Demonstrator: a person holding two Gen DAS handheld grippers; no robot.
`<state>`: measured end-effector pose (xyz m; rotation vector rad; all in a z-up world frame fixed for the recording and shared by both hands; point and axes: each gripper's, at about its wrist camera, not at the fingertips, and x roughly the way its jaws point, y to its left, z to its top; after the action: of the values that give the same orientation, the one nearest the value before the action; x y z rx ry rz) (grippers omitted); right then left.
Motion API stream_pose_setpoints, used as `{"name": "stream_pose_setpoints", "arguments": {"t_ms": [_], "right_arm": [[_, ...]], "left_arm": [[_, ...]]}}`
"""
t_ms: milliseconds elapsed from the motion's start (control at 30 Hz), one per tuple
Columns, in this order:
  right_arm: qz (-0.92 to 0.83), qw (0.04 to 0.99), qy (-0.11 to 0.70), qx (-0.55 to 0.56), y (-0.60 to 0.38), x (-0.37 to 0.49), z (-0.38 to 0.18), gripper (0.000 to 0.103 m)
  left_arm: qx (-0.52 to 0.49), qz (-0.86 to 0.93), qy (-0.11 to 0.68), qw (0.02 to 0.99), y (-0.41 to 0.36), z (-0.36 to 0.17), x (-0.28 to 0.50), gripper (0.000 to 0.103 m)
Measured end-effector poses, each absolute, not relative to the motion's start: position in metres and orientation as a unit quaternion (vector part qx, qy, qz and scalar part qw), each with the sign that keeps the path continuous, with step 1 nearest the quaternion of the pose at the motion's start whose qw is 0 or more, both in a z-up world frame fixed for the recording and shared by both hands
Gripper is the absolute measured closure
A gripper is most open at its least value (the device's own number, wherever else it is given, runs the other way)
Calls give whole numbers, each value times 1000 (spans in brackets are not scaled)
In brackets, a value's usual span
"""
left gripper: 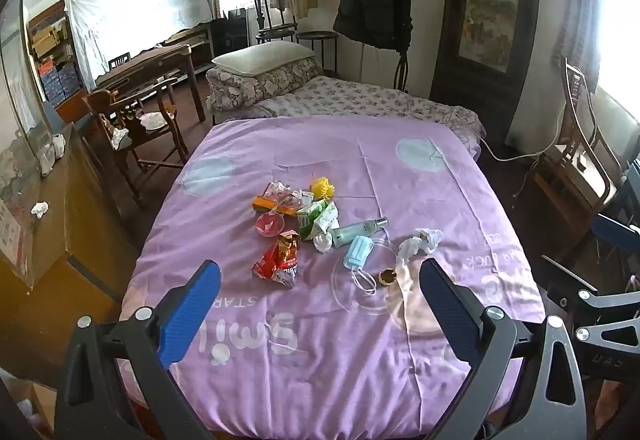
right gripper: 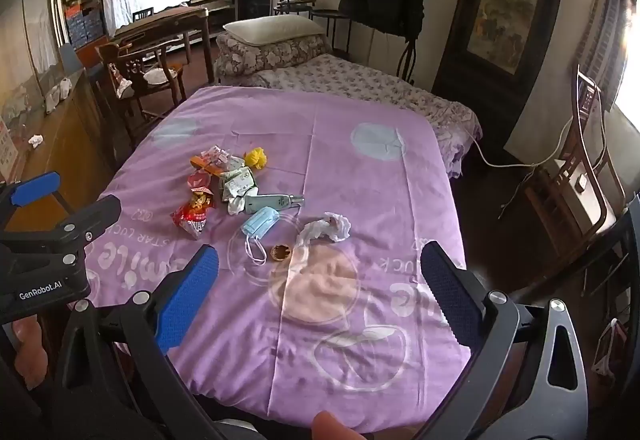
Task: Collect trash
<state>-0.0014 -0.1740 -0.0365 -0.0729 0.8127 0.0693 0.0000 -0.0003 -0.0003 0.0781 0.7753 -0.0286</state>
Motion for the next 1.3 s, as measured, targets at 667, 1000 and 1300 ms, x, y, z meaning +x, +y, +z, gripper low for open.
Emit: {"name": "stream_pose_setpoints", "arguments": {"t_ms": [667,1000,1300], "right_arm": [[34,915,400,-30,-174,3,-45,6],[34,915,401,-29,-172,4,-49,6],[35,914,402,-29,-171,4,-52,6]], "left_arm": [[24,-20,391,920,5,-12,4,5],[22,-19,393,919,6,-15,8,5],[21,-20,393,919,5,-15,8,5]]}}
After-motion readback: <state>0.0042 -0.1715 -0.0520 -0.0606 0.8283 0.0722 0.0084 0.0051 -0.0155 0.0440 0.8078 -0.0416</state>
